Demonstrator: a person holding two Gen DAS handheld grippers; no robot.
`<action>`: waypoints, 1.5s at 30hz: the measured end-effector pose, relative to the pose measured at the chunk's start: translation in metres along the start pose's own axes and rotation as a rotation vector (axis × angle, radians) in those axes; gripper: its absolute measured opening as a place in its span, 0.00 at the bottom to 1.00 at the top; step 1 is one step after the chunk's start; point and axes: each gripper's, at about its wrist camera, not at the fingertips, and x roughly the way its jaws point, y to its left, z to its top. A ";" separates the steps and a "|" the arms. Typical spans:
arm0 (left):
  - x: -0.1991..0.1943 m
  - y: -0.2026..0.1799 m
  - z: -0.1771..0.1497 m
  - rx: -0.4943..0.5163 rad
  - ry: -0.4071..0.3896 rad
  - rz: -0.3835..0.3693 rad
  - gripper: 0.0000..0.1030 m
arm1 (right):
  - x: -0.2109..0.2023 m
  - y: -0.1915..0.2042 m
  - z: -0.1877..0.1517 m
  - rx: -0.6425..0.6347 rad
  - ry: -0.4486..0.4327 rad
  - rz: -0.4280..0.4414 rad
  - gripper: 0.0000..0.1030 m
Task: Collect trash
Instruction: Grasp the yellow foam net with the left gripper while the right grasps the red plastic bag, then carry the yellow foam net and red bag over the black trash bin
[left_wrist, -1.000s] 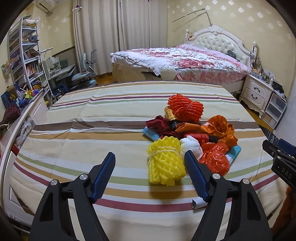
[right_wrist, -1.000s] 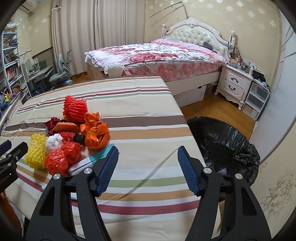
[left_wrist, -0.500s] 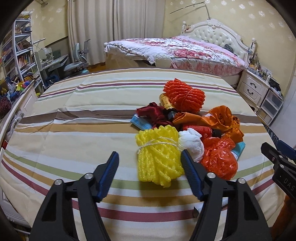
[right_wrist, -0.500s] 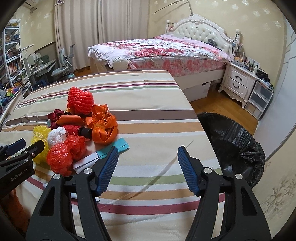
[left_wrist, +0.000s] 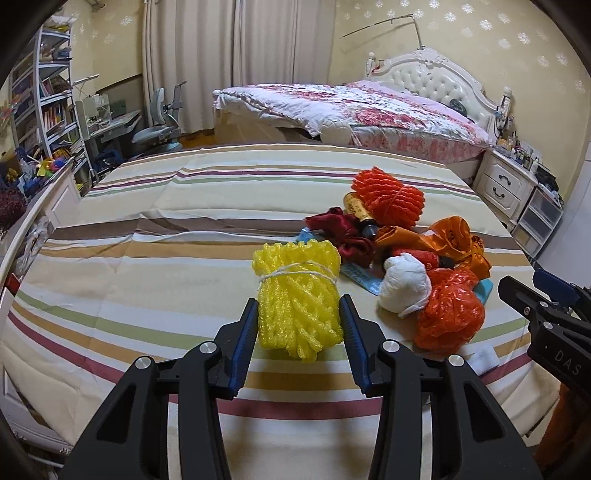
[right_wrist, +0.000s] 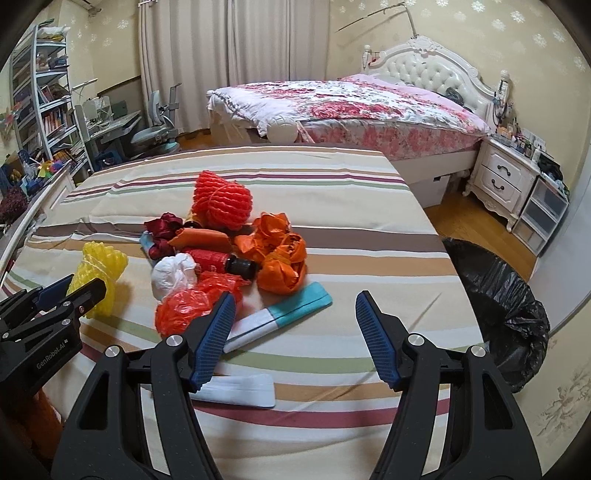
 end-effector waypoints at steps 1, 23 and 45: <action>-0.002 0.005 0.000 -0.005 -0.004 0.014 0.43 | 0.000 0.005 0.000 -0.004 0.000 0.012 0.67; -0.004 0.042 -0.004 -0.057 -0.005 0.039 0.43 | 0.013 0.044 -0.006 -0.080 0.070 0.094 0.32; -0.007 -0.032 0.031 0.109 -0.061 -0.199 0.43 | -0.024 -0.004 0.014 0.010 -0.037 -0.075 0.30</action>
